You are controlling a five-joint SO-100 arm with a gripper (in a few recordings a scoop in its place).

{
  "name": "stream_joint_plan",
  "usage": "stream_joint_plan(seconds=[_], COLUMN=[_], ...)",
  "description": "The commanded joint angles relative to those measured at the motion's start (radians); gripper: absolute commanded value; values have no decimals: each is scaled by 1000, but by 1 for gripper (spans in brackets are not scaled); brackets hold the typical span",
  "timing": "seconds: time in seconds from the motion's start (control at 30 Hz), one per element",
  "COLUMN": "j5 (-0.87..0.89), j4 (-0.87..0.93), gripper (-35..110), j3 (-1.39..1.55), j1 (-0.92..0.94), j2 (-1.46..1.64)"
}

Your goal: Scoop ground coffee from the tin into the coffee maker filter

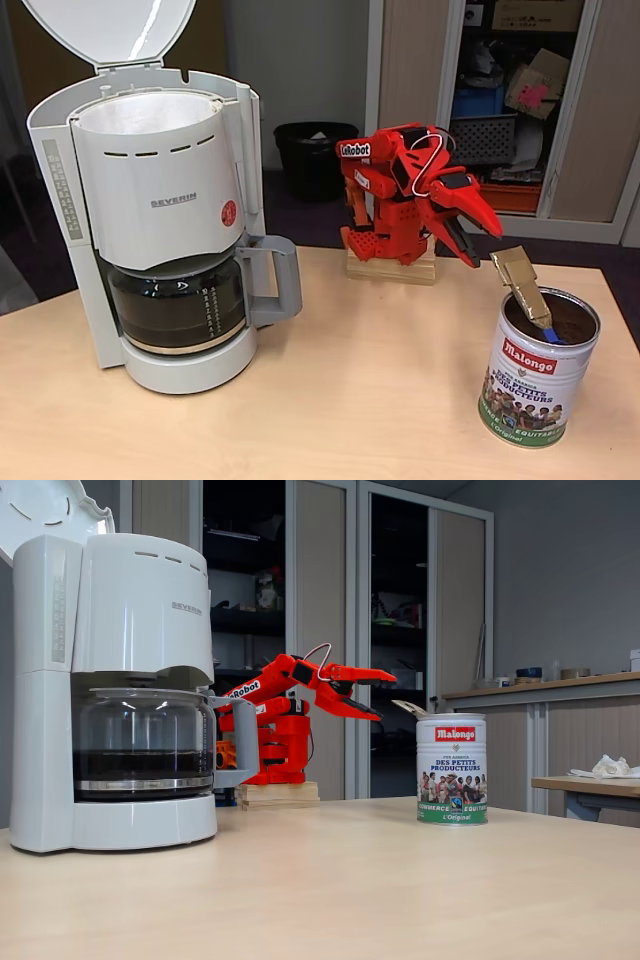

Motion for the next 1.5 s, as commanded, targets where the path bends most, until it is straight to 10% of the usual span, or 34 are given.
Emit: stream_joint_plan(seconds=[0.0,1.47], j5=[-29,54], j4=[-35,-149], gripper=[29,27], j3=[41,-278], j1=[-41,-89], j2=[34,-537])
